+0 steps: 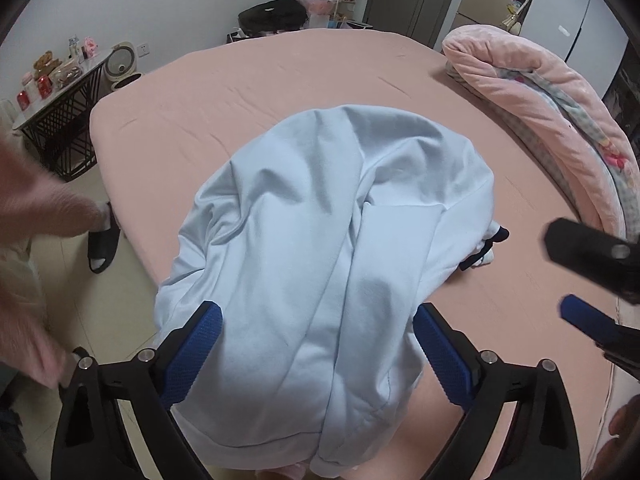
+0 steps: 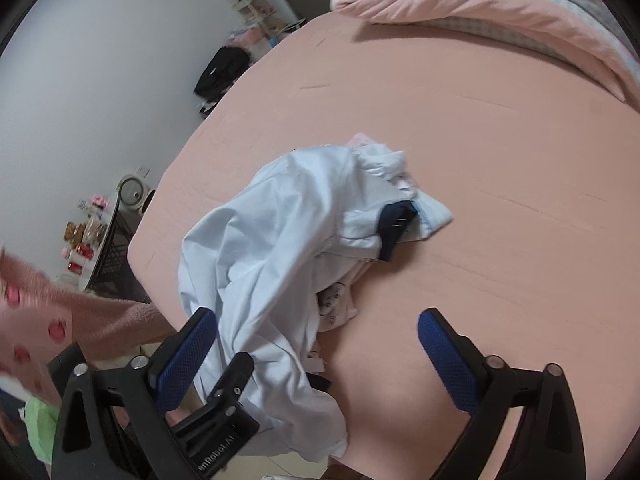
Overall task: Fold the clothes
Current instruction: 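Grasp the white shirt fabric with the left gripper while the right gripper grasps nearby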
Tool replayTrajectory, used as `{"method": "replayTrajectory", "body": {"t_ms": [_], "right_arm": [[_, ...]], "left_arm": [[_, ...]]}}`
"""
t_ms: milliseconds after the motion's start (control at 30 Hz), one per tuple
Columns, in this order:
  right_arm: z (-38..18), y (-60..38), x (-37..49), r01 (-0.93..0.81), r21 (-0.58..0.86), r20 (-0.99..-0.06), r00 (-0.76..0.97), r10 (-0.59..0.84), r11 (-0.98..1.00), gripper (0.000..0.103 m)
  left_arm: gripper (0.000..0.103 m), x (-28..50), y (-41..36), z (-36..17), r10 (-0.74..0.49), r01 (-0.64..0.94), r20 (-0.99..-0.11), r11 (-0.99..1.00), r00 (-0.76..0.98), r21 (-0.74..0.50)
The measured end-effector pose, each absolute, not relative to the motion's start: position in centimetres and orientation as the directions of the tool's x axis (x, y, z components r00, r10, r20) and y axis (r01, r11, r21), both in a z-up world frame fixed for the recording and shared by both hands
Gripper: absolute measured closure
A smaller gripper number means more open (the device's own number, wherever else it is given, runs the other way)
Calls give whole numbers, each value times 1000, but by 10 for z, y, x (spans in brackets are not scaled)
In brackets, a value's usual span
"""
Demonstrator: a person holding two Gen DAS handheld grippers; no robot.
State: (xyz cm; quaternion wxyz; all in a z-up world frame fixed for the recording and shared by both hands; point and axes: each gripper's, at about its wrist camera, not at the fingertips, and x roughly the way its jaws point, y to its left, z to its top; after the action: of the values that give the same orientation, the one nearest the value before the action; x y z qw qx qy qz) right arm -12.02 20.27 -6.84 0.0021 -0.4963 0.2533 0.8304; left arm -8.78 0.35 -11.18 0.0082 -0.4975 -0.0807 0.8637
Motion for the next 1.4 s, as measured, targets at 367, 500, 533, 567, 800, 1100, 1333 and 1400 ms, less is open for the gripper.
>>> {"method": "replayTrajectory", "body": {"t_ms": [367,500,533,567,800,1100,1333,1400], "right_arm": [[-93,189,-148,-250,516,-803,-474,-362,-819,10],[-91,183,-156,-243,510,-806,-469,-361,-825,16],[-91,181,-160,-240,501,-812,-462,-357,-831,23],[-92,181,-162,-239,498,-815,-457,-356,-834,28],[-101,172,-178,-223,474,-836,-419,-356,-852,37],[-110,161,-194,-188,471,-840,-396,-372,-862,56],[-115,158,-197,-160,474,-834,-396,-384,-866,79],[-119,158,-199,-158,468,-839,-388,-381,-870,85]], "left_arm": [[13,-94,1,-117,119,52,-857,-984,-501,-168],[18,-96,5,-118,103,42,-860,-989,-499,-142],[20,-96,6,-119,98,38,-861,-990,-499,-135],[21,-96,7,-119,96,33,-862,-991,-499,-129],[30,-98,6,-119,99,32,-860,-991,-501,-133],[47,-105,13,-122,69,33,-859,-995,-508,-99],[61,-111,20,-122,35,45,-858,-997,-512,-67],[64,-114,22,-122,31,51,-858,-997,-513,-66]]}}
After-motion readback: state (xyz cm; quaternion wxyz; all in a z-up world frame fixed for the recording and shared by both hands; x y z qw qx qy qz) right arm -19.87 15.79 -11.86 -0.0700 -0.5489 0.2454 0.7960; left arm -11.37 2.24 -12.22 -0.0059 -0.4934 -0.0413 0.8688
